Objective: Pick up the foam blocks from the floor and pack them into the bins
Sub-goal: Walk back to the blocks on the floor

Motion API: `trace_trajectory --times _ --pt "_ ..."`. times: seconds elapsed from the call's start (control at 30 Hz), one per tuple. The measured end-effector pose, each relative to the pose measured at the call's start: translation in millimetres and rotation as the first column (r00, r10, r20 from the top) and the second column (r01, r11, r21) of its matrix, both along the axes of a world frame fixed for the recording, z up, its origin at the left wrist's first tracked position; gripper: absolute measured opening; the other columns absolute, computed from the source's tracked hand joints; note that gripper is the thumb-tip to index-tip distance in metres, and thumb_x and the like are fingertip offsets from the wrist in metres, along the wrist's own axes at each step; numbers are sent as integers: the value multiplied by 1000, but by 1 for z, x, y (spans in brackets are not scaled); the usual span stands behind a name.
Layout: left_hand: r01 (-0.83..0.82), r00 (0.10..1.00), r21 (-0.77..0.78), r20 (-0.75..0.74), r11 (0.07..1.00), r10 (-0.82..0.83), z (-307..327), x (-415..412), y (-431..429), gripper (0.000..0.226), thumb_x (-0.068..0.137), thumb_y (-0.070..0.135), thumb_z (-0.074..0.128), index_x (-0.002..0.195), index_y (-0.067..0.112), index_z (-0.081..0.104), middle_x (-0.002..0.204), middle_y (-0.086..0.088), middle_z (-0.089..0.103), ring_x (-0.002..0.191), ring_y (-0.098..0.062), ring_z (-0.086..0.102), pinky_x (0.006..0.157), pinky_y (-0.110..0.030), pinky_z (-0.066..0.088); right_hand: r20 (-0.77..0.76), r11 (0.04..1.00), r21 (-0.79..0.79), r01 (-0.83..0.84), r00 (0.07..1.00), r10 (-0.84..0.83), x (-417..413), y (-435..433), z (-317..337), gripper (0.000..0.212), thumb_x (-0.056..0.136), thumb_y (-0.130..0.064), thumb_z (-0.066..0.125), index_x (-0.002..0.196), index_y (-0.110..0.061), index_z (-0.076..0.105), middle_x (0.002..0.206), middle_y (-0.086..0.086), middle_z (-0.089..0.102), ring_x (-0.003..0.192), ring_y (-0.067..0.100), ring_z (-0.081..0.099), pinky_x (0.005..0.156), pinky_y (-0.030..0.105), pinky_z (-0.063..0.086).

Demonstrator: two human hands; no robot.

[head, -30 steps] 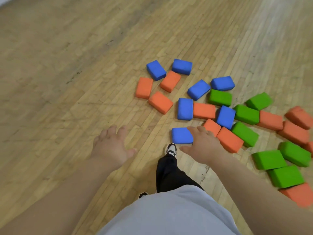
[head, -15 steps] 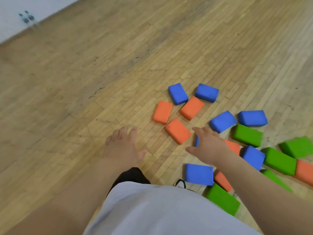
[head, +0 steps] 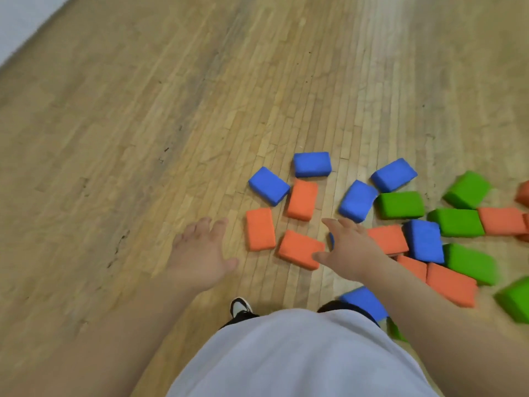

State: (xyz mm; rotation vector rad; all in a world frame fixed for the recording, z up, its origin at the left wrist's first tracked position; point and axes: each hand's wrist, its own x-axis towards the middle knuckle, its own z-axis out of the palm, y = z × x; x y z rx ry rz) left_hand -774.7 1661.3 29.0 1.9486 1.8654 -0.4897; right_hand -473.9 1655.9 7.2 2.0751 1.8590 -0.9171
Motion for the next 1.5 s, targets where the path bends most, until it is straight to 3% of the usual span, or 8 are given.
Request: trace_trajectory --times 0.3,0.57,0.7,0.83,1.03,1.17,1.33,1.5 --pt "234 972 52 6 971 -235 -3 -3 138 95 86 74 55 160 31 14 166 -8 18 152 -29 19 121 -48 25 -25 975 -14 223 974 -223 -17 72 -6 93 83 -62 68 159 -30 24 160 8 32 145 34 33 114 48 38" --pt "245 970 36 -2 969 -245 -23 14 234 93 87 72 56 159 34 12 166 -6 20 152 -28 21 120 -49 28 -8 984 -63 169 985 -170 1 182 -31 92 84 -60 64 160 -29 22 159 8 31 140 36 39 110 50 41" --pt "329 943 -29 -32 944 -330 -46 21 300 94 86 72 57 159 31 14 165 -7 22 151 -29 23 120 -48 28 -28 963 -111 246 968 -250 11 232 -58 90 84 -57 65 159 -28 25 155 12 34 138 39 39 109 51 42" --pt "511 855 -137 -27 849 -519 -92 48 387 93 88 68 58 160 29 13 165 -8 19 152 -29 20 121 -47 25 -52 892 -196 407 904 -424 13 265 -108 91 83 -55 67 159 -27 24 154 13 34 137 39 38 110 50 41" --pt "750 613 -303 -14 588 -790 -215 100 520 95 87 67 60 160 27 14 162 -11 24 147 -32 28 118 -46 29 2 656 -455 602 737 -675 -16 306 -224 100 86 -53 71 162 -24 13 157 19 30 141 40 39 112 42 36" --pt "811 488 -378 15 447 -872 -332 114 582 94 88 65 58 161 29 10 164 -11 17 149 -32 22 119 -47 24 -1 508 -544 668 605 -796 -46 341 -339 95 87 -54 72 160 -22 20 154 19 34 137 42 41 112 45 37" --pt "845 419 -364 -6 393 -908 -518 122 628 100 85 64 63 161 30 9 162 -11 19 144 -32 28 115 -48 29 -102 509 -494 705 535 -839 -72 395 -526 105 86 -51 73 163 -29 5 156 19 31 142 38 38 115 43 36" --pt "869 360 -361 -11 339 -933 -687 129 637 103 82 65 68 158 32 8 162 -13 18 144 -37 27 115 -50 29 -161 484 -386 785 459 -874 -90 425 -683 106 86 -51 72 162 -39 0 150 15 37 130 40 49 106 45 43"
